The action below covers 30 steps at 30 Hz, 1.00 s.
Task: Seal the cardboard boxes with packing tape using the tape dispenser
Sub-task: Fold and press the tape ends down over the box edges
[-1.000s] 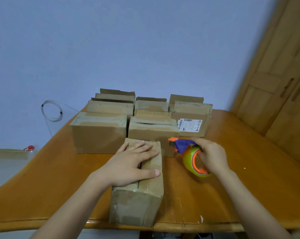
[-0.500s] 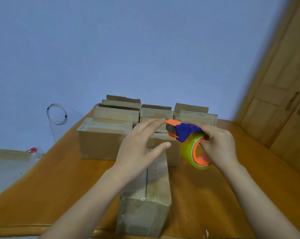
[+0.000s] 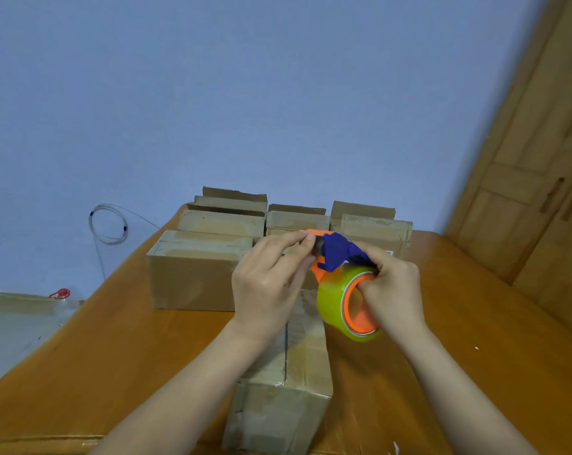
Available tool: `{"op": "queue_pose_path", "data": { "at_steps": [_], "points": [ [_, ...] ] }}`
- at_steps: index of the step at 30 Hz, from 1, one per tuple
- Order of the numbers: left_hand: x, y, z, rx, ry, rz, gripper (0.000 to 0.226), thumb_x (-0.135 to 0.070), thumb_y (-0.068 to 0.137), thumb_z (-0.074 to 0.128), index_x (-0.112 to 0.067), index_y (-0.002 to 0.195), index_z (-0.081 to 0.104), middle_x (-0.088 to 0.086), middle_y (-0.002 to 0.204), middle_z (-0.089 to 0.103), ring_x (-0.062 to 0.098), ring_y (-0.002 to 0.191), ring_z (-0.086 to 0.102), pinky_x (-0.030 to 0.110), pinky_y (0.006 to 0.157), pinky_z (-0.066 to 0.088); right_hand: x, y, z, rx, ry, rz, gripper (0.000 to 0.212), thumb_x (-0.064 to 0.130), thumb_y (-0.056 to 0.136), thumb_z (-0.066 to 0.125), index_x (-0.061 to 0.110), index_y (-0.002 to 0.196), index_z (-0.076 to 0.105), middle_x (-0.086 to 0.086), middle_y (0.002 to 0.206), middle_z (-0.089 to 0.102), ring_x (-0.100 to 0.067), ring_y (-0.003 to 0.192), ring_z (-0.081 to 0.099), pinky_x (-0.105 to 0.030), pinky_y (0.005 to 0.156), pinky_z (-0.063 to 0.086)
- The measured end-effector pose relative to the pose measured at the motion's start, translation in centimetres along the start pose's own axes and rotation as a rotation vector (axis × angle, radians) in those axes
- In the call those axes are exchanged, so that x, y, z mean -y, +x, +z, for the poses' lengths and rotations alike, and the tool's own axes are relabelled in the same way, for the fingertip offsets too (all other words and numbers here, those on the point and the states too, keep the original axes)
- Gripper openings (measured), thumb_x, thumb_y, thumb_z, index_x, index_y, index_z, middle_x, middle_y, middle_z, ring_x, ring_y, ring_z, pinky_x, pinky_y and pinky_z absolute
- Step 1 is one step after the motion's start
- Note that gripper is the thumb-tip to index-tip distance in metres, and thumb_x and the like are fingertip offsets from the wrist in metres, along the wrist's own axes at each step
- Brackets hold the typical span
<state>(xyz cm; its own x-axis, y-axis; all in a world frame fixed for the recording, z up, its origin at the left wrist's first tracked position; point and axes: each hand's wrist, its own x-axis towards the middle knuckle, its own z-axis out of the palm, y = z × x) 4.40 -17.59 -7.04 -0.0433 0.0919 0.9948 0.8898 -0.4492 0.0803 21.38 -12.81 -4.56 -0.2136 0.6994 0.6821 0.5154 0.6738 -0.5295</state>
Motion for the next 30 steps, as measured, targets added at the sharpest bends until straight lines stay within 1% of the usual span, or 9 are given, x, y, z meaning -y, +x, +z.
{"op": "queue_pose_path", "data": {
  "at_steps": [2,5,11,16,20,22,26,28,30],
  "points": [
    [0.0,0.1,-0.1,-0.012,-0.001,0.021,0.020,-0.018,0.092,0.063,-0.005,0.105,0.071,0.011,0.100,0.072,0.022,0.088,0.067,0.036,0.068,0.057,0.3,-0.1,0.1,-0.003,0.019,0.024,0.053,-0.013,0.076,0.058,0.023,0.113,0.070,0.010,0.084,0.066,-0.015,0.083,0.063,-0.001,0.066,0.039],
    [0.2,0.2,-0.3,-0.018,0.000,0.027,0.019,-0.017,0.091,0.065,-0.004,0.104,0.072,0.011,0.099,0.072,0.023,0.086,0.068,0.037,0.066,0.057,1.0,-0.2,0.1,-0.014,0.031,0.032,0.054,-0.015,0.074,0.057,0.021,0.113,0.070,0.011,0.083,0.065,-0.013,0.082,0.062,0.001,0.066,0.038],
    [0.0,0.5,-0.6,-0.005,-0.003,-0.017,0.023,-0.016,0.093,0.062,0.000,0.106,0.071,0.013,0.105,0.069,0.021,0.096,0.062,0.030,0.078,0.054,2.1,-0.5,0.2,-0.015,0.044,0.028,0.057,-0.017,0.073,0.056,0.020,0.114,0.069,0.013,0.081,0.063,-0.009,0.078,0.057,0.003,0.066,0.036],
    [0.1,0.3,-0.6,-0.009,-0.054,0.007,0.021,-0.011,0.091,0.065,0.001,0.108,0.069,0.012,0.105,0.070,0.022,0.096,0.065,0.034,0.079,0.056,2.5,-0.6,0.1,-0.018,0.065,0.027,0.056,-0.018,0.073,0.056,0.019,0.114,0.069,0.014,0.083,0.062,-0.005,0.077,0.056,0.003,0.067,0.037],
    [0.1,0.5,-0.7,-0.026,-0.050,0.009,0.020,-0.011,0.090,0.066,0.001,0.105,0.071,0.012,0.101,0.071,0.023,0.090,0.066,0.035,0.075,0.056,2.8,-0.8,0.3,-0.016,0.090,0.045,0.058,-0.020,0.072,0.056,0.019,0.112,0.069,0.017,0.080,0.061,0.003,0.070,0.056,0.003,0.065,0.037],
    [0.2,0.5,-0.8,-0.037,-0.058,0.014,0.019,-0.012,0.090,0.066,0.001,0.102,0.072,0.012,0.097,0.071,0.023,0.086,0.065,0.036,0.071,0.055,2.8,-0.9,0.4,-0.024,0.090,0.048,0.060,-0.021,0.070,0.054,0.019,0.112,0.069,0.019,0.079,0.060,0.004,0.072,0.056,0.003,0.065,0.036],
    [0.0,0.5,-1.1,-0.050,-0.063,0.014,0.017,-0.013,0.089,0.067,0.002,0.095,0.073,0.012,0.091,0.071,0.020,0.082,0.063,0.034,0.068,0.053,2.8,-1.2,0.6,-0.034,0.116,0.051,0.066,-0.023,0.066,0.054,0.025,0.110,0.067,0.024,0.079,0.059,0.026,0.077,0.050,0.003,0.066,0.036],
    [0.0,0.5,-1.1,-0.051,-0.061,0.015,0.015,-0.013,0.088,0.068,0.001,0.093,0.073,0.012,0.090,0.071,0.019,0.082,0.062,0.032,0.069,0.053,2.8,-1.3,0.7,-0.038,0.123,0.039,0.064,-0.020,0.067,0.053,0.024,0.111,0.067,0.024,0.080,0.059,0.026,0.078,0.051,0.003,0.066,0.036],
    [0.1,0.5,-1.2,-0.049,-0.059,0.023,0.014,-0.015,0.088,0.070,-0.003,0.095,0.070,0.011,0.090,0.070,0.019,0.083,0.061,0.032,0.070,0.052,2.7,-1.3,0.6,-0.054,0.121,0.028,0.057,-0.011,0.067,0.050,0.019,0.111,0.068,0.019,0.082,0.062,0.018,0.079,0.054,0.003,0.066,0.036]
  ]
}}
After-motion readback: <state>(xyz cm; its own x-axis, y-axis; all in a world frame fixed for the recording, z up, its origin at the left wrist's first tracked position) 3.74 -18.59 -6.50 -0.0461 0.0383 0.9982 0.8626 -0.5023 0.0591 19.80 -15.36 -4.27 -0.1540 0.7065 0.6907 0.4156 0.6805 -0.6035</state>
